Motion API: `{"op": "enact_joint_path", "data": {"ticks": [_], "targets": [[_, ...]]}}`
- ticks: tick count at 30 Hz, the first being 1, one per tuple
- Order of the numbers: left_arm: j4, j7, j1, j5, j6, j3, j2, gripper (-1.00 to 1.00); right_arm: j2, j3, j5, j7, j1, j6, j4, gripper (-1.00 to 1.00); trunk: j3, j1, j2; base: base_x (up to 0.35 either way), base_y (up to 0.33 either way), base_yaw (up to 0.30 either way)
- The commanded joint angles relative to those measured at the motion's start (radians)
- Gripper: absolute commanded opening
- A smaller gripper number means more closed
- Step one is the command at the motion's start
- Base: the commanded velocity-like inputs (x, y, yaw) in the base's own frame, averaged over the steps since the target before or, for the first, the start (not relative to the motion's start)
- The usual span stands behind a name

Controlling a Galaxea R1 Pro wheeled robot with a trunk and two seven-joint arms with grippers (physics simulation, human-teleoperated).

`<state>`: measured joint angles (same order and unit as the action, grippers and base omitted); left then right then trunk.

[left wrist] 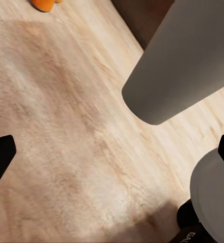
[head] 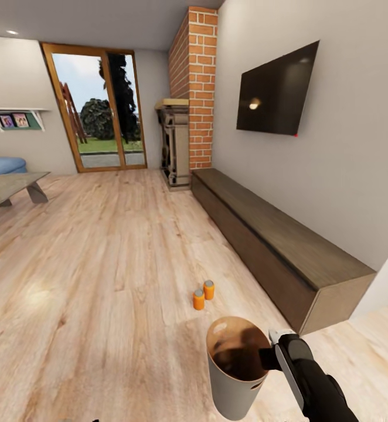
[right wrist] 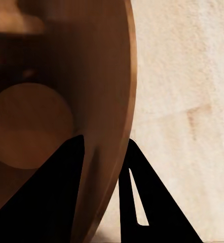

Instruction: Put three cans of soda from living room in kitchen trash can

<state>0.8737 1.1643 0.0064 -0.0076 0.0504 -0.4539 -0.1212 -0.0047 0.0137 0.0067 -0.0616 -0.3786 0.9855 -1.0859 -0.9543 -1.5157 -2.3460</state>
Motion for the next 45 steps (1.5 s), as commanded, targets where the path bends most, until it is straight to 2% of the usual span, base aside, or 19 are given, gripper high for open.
{"op": "enact_joint_path", "data": {"ticks": [1, 11, 24, 37, 45], "targets": [[0.000, 0.000, 0.000, 0.000, 0.000, 0.000, 0.000, 1.00, 0.000, 0.000, -0.013, 0.002, 0.000, -0.001, 0.000, -1.00, 0.001, 0.000, 0.000, 0.001, 0.318, -0.196], [0.000, 0.000, 0.000, 0.000, -0.001, 0.000, 0.000, 1.00, 0.000, 0.000, -0.014, 0.002, 0.000, -0.001, 0.000, -1.00, 0.013, 0.000, 0.000, 0.000, 0.301, -0.196], [0.001, 0.000, 0.000, 0.000, -0.001, 0.000, 0.000, 1.00, 0.000, 0.000, -0.016, 0.002, 0.000, -0.001, 0.000, -1.00, 0.029, 0.000, 0.000, 0.001, 0.041, -0.199], [0.001, 0.000, 0.000, 0.000, -0.001, 0.000, 0.000, 1.00, 0.000, 0.000, -0.016, 0.002, 0.000, -0.001, 0.001, -1.00, 0.036, 0.000, 0.000, 0.199, 0.187, -0.101], [0.000, 0.000, 0.000, 0.000, -0.001, 0.000, 0.000, 1.00, 0.001, 0.000, -0.016, 0.002, 0.000, -0.002, 0.002, -1.00, 0.043, 0.000, 0.000, 0.031, 0.301, -0.136]]}}
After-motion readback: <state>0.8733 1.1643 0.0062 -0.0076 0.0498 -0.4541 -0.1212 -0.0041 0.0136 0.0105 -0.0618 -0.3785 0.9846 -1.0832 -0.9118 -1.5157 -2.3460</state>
